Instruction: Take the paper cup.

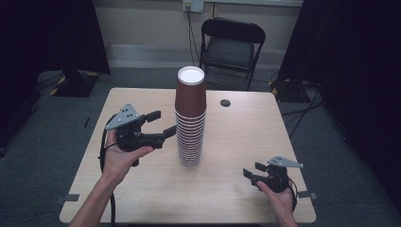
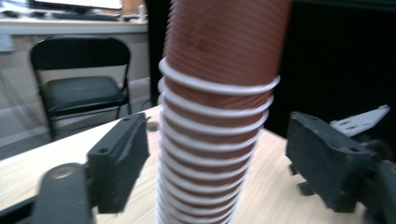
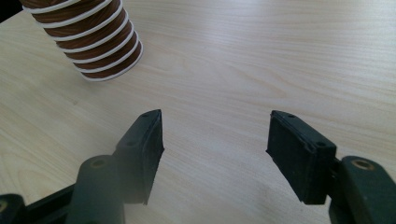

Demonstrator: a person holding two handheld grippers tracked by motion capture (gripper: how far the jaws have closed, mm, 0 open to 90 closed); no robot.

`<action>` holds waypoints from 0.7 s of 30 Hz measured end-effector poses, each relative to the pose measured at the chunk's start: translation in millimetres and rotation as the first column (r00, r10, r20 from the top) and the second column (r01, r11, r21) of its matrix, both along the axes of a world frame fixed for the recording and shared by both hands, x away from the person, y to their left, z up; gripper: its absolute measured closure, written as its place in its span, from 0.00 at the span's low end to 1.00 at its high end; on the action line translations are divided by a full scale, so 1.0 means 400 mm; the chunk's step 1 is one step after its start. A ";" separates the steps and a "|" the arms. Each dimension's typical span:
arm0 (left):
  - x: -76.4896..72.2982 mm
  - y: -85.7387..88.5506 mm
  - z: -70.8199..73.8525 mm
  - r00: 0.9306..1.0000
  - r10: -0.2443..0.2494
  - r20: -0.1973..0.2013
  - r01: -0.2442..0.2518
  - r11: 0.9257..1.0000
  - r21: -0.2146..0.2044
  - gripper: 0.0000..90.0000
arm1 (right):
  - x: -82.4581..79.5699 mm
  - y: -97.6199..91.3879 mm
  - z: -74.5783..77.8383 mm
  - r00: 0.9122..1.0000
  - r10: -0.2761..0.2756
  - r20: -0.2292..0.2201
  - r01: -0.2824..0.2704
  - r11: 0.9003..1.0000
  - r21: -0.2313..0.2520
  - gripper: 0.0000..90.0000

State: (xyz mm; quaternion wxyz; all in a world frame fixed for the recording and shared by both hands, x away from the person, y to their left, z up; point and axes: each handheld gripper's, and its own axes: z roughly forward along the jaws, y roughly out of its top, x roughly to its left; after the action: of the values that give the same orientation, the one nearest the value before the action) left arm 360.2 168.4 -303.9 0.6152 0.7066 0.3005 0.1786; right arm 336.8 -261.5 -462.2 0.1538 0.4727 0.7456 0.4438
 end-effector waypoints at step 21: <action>0.031 -0.067 0.086 1.000 -0.027 0.015 0.028 1.000 -0.013 0.17 | 0.000 -0.001 0.002 1.000 0.016 0.009 -0.016 1.000 0.011 0.40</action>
State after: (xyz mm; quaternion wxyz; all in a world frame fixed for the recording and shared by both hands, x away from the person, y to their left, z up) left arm 372.5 141.7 -269.4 0.6243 0.7054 0.2875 0.1733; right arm 336.8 -261.9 -461.4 0.1510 0.4656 0.7461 0.4514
